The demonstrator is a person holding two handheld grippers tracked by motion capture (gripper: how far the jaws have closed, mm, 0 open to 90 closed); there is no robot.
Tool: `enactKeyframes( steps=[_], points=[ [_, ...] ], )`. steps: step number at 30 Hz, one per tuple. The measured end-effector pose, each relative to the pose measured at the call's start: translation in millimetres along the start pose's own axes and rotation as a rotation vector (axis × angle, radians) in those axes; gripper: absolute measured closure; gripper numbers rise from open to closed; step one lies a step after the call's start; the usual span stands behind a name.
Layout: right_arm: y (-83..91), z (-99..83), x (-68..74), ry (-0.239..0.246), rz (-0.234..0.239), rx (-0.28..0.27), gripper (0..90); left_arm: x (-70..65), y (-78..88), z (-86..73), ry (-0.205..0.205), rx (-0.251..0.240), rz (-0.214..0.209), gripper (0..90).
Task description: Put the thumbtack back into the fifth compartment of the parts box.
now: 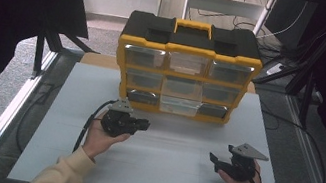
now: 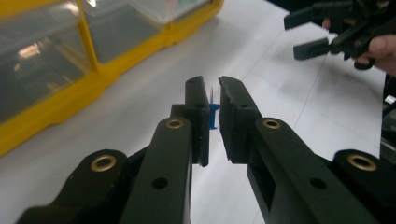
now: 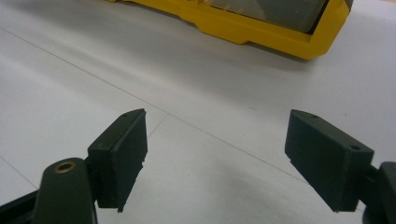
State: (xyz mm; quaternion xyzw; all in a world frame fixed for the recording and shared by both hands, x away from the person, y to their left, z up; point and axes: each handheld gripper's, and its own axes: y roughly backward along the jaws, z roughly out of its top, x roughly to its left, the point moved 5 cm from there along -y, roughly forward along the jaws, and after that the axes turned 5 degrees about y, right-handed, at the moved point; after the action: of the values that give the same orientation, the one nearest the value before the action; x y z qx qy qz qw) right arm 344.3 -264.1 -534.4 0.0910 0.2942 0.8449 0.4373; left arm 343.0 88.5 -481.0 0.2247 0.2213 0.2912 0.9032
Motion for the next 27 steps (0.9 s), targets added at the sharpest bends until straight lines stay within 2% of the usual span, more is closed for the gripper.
enactKeyframes(
  steps=[6, 18, 22, 27],
  points=[
    [0.2, 0.0, -0.1, -0.001, -0.001, -0.001, 21.3, 1.1, 12.1, 9.6, 0.016, -0.050, -0.004, 81.3],
    [0.2, 0.1, -0.3, -0.001, -0.004, 0.001, 21.3, -2.3, 38.2, 44.8, -0.004, -0.137, 0.002, 81.3],
    [0.0, 0.1, -0.4, -0.001, -0.002, -0.001, 21.3, -4.4, 42.4, 59.2, -0.015, -0.161, 0.001, 81.3],
    [0.7, 0.2, -1.1, -0.003, -0.002, -0.003, 21.4, -4.4, 41.2, 70.2, -0.023, -0.169, 0.010, 81.3]
  ],
)
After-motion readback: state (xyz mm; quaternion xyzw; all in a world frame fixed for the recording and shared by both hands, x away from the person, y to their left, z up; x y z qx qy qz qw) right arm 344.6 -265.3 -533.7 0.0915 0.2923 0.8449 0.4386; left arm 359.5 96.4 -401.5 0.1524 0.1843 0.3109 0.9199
